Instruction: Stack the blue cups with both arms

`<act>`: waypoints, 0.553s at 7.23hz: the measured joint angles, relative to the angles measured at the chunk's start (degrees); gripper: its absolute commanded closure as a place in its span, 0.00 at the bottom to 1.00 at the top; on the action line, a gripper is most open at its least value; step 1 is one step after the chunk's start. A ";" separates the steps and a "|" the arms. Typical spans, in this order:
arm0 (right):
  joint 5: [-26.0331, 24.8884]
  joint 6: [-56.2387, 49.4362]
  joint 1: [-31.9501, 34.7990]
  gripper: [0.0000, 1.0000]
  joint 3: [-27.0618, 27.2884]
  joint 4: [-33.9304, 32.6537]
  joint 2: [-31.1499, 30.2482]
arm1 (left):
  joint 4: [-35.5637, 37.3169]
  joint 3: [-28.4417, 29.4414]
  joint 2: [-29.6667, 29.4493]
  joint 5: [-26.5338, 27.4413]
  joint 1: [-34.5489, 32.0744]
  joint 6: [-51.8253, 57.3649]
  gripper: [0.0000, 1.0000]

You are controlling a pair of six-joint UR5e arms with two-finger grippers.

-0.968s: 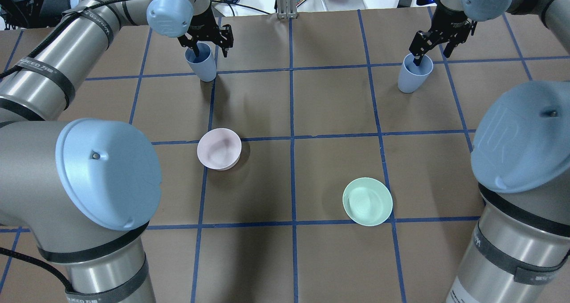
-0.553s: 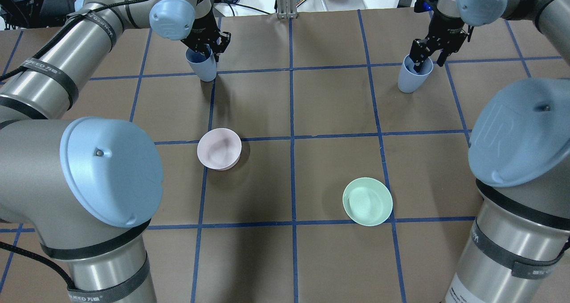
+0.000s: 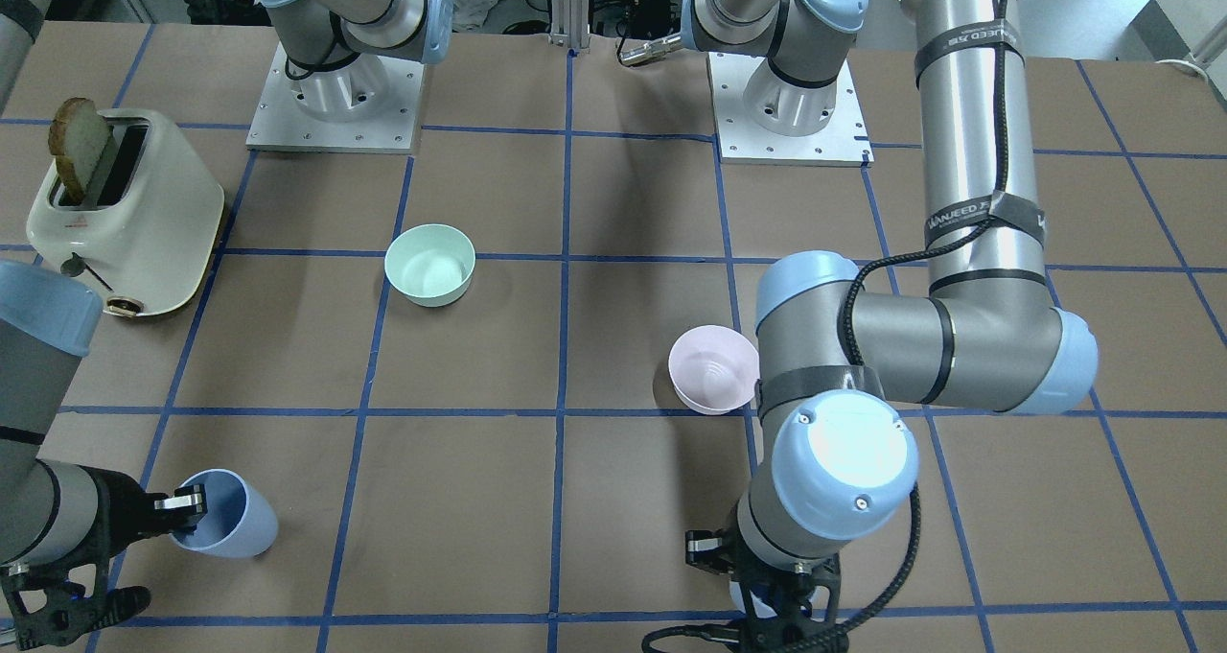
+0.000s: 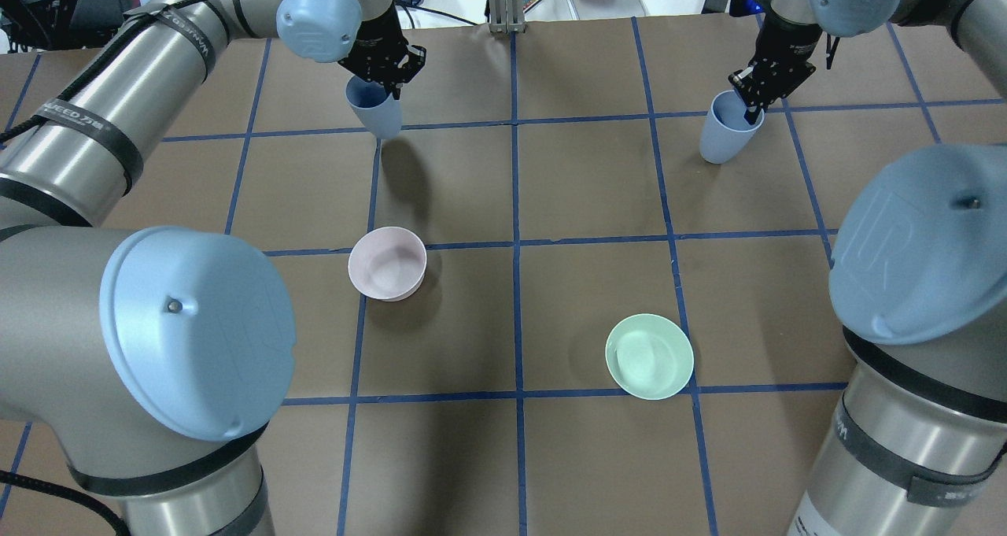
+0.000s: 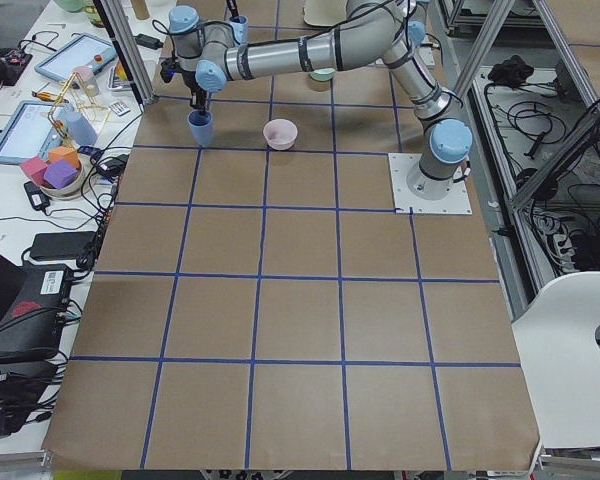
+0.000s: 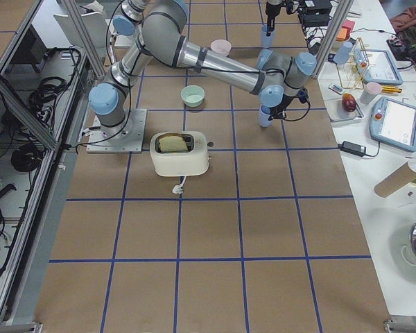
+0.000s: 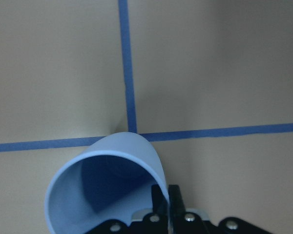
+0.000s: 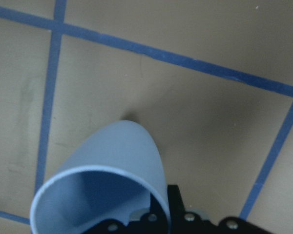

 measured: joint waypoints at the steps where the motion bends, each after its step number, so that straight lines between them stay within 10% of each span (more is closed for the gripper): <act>1: 2.73 2.64 1.50 1.00 -0.01 2.33 -1.53 | 1.05 0.03 -0.09 -0.13 -3.34 -6.52 1.00; 4: 5.43 13.97 10.14 1.00 0.27 4.15 -4.48 | 6.28 -0.41 -1.52 -0.28 -12.76 -16.60 1.00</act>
